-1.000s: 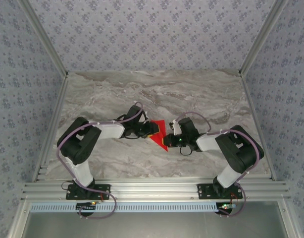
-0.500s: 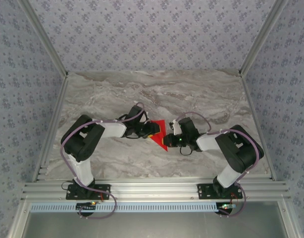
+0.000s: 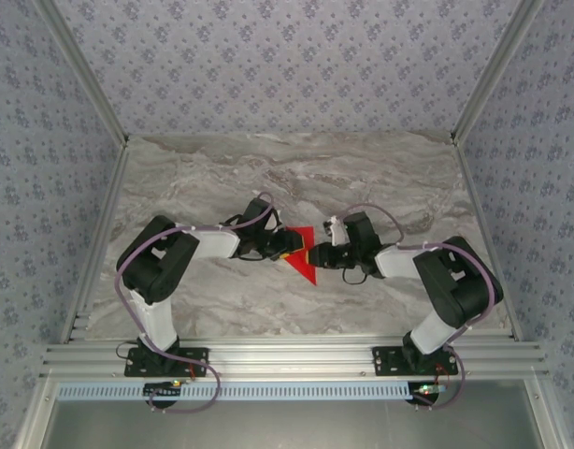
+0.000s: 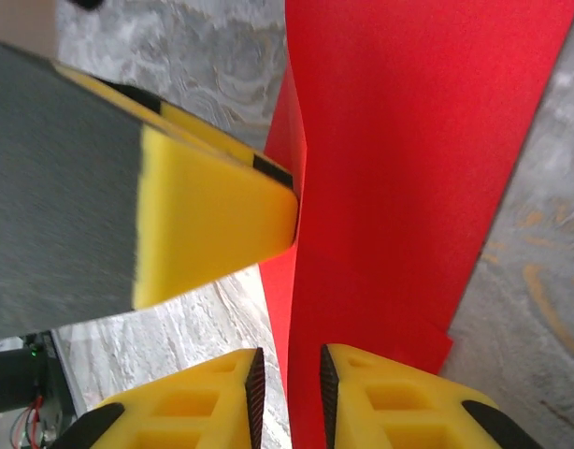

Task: Fold a paper plane with a square sheet of paper (fold left side to right side)
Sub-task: Fourth fold the wing at the center of the table.

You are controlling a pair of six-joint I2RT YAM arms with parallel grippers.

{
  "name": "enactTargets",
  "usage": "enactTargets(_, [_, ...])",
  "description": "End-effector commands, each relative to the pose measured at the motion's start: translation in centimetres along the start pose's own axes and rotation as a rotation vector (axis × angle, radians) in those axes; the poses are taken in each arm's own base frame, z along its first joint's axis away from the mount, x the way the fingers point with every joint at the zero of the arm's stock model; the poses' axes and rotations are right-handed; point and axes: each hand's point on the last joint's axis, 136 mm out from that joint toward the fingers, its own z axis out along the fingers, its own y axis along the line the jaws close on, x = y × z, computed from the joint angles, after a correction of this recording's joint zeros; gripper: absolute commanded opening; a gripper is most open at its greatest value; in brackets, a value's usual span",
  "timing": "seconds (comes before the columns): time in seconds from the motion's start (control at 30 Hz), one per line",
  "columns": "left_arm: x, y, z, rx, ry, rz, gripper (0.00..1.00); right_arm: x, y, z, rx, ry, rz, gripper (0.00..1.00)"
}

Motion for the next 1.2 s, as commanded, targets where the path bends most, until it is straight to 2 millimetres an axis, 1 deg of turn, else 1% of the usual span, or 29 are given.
enactTargets(0.0, [0.6,2.1,0.7,-0.072,0.017,-0.014,0.46,-1.2,0.8,-0.8,-0.036,-0.006,0.002,0.27])
enactTargets(0.13, [0.6,2.1,0.7,-0.071,0.016,-0.012,0.46,-1.5,0.3,-0.7,-0.024,-0.003,0.015,0.27])
enactTargets(0.33, [0.6,2.0,0.6,-0.070,0.016,-0.013,0.46,-1.9,0.5,0.1,-0.060,0.009,0.034,0.27])
enactTargets(0.53, [0.6,2.0,0.6,-0.070,0.018,-0.012,0.47,-1.9,0.1,0.9,-0.054,0.025,0.044,0.26])
enactTargets(0.6, [0.6,2.0,0.6,-0.071,0.018,-0.012,0.47,-1.8,0.0,1.2,-0.051,0.032,0.048,0.24])
enactTargets(0.67, [0.6,1.9,0.5,-0.070,0.017,-0.010,0.47,-1.6,-0.2,1.3,-0.049,0.038,0.050,0.20])
enactTargets(0.77, [0.6,2.0,0.5,-0.074,0.017,-0.012,0.47,-1.7,-0.5,1.0,-0.029,0.033,0.047,0.13])
enactTargets(0.83, [0.6,2.0,0.4,-0.074,0.016,-0.010,0.47,-1.7,-0.9,0.8,-0.012,0.030,0.048,0.11])
enactTargets(1.17, [0.6,2.0,0.3,-0.074,0.014,-0.011,0.47,-1.0,-3.0,0.7,0.039,0.054,0.074,0.10])
